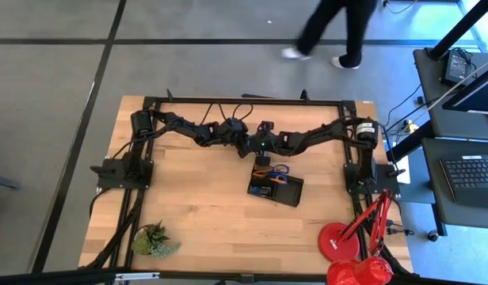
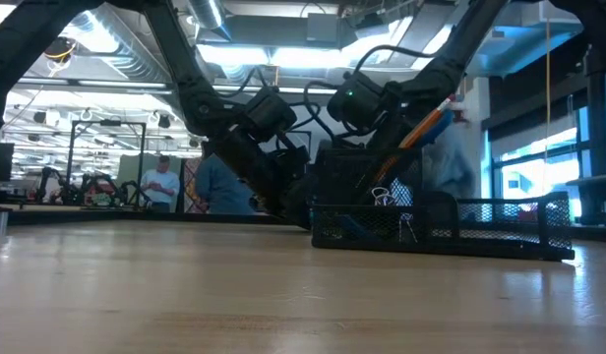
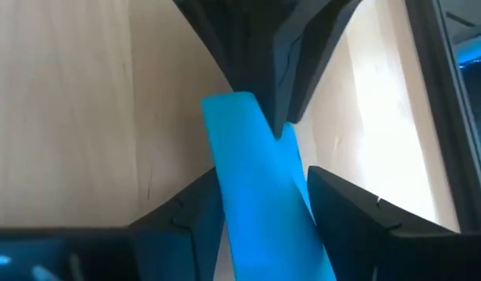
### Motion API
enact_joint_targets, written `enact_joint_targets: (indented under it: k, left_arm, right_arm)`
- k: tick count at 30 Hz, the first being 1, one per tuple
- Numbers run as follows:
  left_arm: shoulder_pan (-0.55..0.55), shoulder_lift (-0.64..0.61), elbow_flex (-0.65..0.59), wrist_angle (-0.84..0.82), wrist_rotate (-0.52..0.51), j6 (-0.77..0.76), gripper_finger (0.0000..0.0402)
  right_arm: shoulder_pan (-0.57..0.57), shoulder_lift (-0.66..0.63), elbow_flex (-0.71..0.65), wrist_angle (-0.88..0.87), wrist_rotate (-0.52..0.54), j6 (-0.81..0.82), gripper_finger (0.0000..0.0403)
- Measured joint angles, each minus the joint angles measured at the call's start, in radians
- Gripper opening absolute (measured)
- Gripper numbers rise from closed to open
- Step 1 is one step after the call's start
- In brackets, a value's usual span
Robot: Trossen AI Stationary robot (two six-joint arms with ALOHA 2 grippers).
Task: Pick and place office supplies into organizer
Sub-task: Put the blue sticky note pad into the black desk organizer
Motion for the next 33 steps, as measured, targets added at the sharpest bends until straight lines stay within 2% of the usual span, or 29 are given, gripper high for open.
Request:
enact_joint_targets:
  k: [11, 20, 24, 33]
  left_arm:
    - [0.005, -0.001, 0.0, -0.011, 0.006, -0.011, 0.0069]
    - [0.005, -0.001, 0.0, -0.014, 0.005, -0.011, 0.0049]
    - [0.004, -0.001, 0.0, -0.015, 0.007, -0.01, 0.0048]
    - [0.004, -0.001, 0.0, -0.015, 0.008, -0.008, 0.0047]
  right_arm:
    - [0.015, -0.002, -0.001, -0.064, 0.07, 0.008, 0.0182]
    - [0.046, -0.002, -0.001, -0.068, 0.086, -0.034, 0.0182]
    - [0.058, 0.0, -0.001, -0.068, 0.182, -0.078, 0.0182]
    - [0.058, 0.0, -0.001, -0.08, 0.197, -0.108, 0.0182]
